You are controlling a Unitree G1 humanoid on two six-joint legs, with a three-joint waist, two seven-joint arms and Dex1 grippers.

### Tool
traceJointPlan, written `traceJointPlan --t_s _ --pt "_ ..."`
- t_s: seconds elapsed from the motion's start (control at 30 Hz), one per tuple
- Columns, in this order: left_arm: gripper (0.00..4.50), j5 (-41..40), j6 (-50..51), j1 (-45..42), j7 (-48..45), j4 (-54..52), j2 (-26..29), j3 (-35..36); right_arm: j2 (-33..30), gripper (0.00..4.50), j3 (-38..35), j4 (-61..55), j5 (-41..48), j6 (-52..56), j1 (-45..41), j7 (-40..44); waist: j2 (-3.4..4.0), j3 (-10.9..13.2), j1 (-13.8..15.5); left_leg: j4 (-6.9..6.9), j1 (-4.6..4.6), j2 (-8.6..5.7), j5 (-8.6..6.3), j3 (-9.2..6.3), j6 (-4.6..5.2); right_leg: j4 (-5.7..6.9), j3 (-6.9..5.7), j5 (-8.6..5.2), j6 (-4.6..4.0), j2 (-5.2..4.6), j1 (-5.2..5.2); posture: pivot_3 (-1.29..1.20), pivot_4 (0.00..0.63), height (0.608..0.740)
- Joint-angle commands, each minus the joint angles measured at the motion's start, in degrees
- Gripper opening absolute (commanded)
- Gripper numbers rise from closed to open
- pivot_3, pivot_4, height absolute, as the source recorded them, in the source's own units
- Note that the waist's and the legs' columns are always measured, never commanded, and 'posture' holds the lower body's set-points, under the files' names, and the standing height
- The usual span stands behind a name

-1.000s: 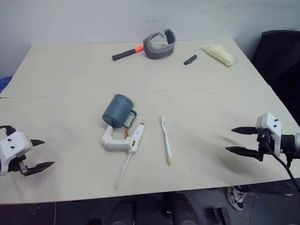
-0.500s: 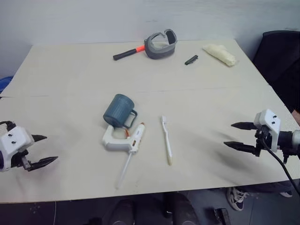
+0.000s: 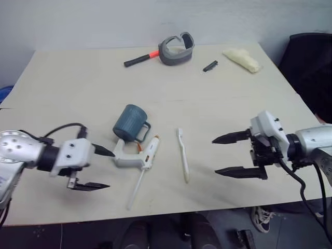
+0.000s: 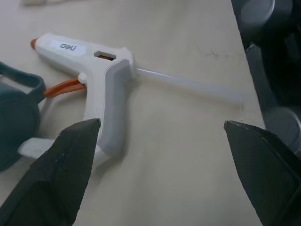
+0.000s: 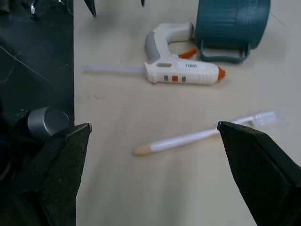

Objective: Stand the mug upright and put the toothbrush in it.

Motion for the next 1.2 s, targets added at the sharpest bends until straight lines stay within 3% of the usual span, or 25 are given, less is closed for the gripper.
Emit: traceJointPlan --t_s 0.03,0.2,0.47,0.57,0.73,0.87,1.03,1.2 --pt "4.46 7.74 -5.57 -7.51 -0.47 5.85 -3.14 -8.42 1.79 4.50 2.45 -2.05 0.76 1.29 -3.54 -2.33 -0.01 0.00 0.11 0.00 -0.01 0.00 0.00 0.00 0.00 0.07 -0.01 0.00 0.00 0.02 0.01 0.00 0.150 0.740" --pt "4.46 14.09 -11.00 -15.27 0.29 14.15 -8.82 -14.93 2.25 4.50 2.53 -4.82 1.36 2.28 -3.37 -5.08 -0.01 0.00 0.38 0.09 -0.16 0.04 -0.01 0.01 0.02 0.06 -0.01 0.04 0.07 0.11 -0.02 0.00 0.150 0.740" --pt "4.46 17.68 -14.67 -16.32 0.15 17.32 -11.64 -17.86 -0.19 4.50 -0.28 -8.88 4.02 2.99 -0.73 -5.40 -0.02 -0.01 0.37 0.12 -0.19 0.25 -0.08 0.09 0.10 -0.06 0.00 0.05 0.08 0.28 -0.03 0.00 0.150 0.740" --pt "3.88 18.02 -15.91 -15.90 -1.12 17.72 -11.42 -18.23 -0.25 4.50 -0.44 -8.75 3.89 2.96 -0.78 -6.01 -0.03 -0.01 0.36 0.20 -0.15 0.31 -0.07 0.08 0.09 0.06 0.00 0.03 0.05 0.32 -0.02 0.00 0.150 0.740" --pt "2.38 18.00 -16.25 -16.50 -1.92 18.40 -11.44 -17.81 0.43 4.50 -0.53 -8.90 4.89 3.11 -0.71 -7.08 -0.02 -0.01 0.29 0.20 -0.09 0.37 -0.07 0.09 0.08 0.15 0.02 -0.02 -0.04 0.37 -0.01 0.00 0.150 0.740" --pt "2.23 18.00 -16.20 -15.95 -1.90 18.00 -10.70 -16.57 0.91 4.50 0.40 -8.72 4.34 2.29 -0.75 -7.59 -0.02 -0.01 0.33 0.22 -0.07 0.37 -0.06 0.10 0.07 0.19 0.02 -0.02 -0.05 0.37 -0.01 0.00 0.150 0.740" --pt "2.22 16.17 -10.51 -7.77 2.17 13.81 -5.83 -8.16 1.67 4.50 1.92 -6.78 2.85 0.65 -1.17 -6.93 -0.02 -0.01 -0.42 0.22 -0.04 0.47 -0.09 0.13 0.05 0.20 0.06 -0.04 -0.08 0.42 -0.01 0.00 0.150 0.740" --pt "2.22 13.76 -7.60 8.20 5.11 10.23 -1.09 7.38 2.77 4.50 3.67 -4.52 1.10 -1.13 -1.69 -6.06 -0.02 -0.01 -1.53 0.16 0.11 0.67 -0.16 0.18 -0.07 0.28 0.09 -0.16 -0.29 0.55 -0.04 0.00 0.150 0.740"
